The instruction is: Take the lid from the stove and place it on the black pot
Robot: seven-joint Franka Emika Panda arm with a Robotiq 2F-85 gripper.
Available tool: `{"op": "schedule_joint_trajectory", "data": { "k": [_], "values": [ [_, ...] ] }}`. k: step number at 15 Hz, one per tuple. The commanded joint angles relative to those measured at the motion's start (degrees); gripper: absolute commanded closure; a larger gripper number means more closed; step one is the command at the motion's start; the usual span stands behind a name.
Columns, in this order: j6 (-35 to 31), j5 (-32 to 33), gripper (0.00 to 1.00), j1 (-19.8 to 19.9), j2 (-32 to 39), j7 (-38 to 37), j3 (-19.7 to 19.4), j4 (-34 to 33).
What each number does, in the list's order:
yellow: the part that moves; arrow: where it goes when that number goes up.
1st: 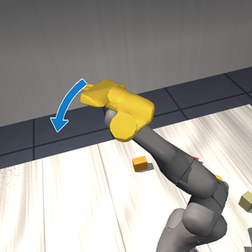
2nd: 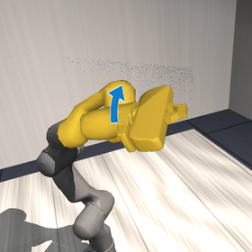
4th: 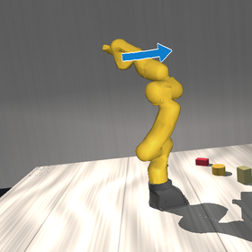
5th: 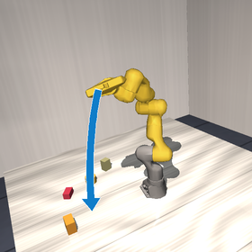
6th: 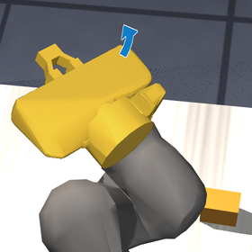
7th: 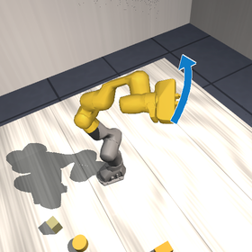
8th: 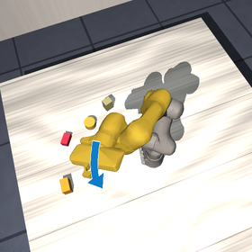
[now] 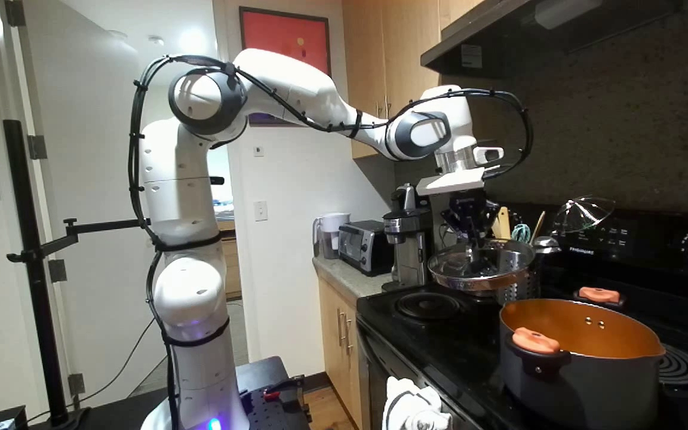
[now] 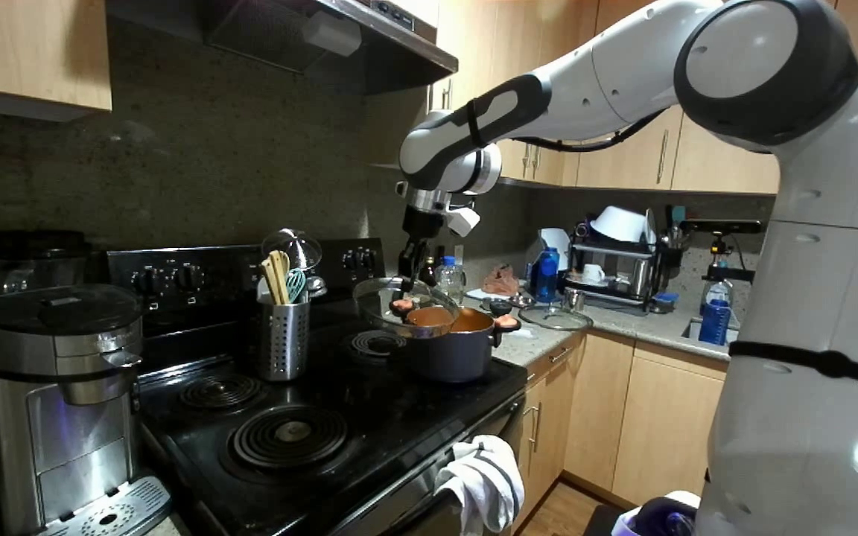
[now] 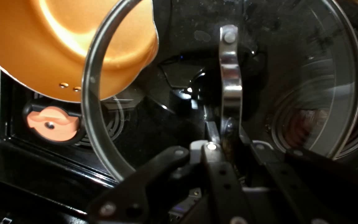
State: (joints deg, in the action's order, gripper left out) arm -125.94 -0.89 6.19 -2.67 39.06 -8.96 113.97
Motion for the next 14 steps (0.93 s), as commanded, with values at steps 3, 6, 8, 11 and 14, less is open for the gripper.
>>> {"op": "schedule_joint_trajectory", "data": {
  "k": [3,6,8,11,14],
  "values": [
    [0.18,-0.28,0.96,0.58,2.53,-3.74,0.28,-1.92],
    [0.47,-0.97,0.96,1.12,3.56,-6.11,0.15,-3.09],
    [1.4,-1.37,0.96,1.56,3.58,-7.68,0.06,-3.85],
    [2.37,-1.5,0.96,2.31,3.53,-10.43,-0.23,-5.34],
    [3.28,-1.2,0.96,3.09,4.82,-12.74,-0.63,-7.6]
  ]
}}
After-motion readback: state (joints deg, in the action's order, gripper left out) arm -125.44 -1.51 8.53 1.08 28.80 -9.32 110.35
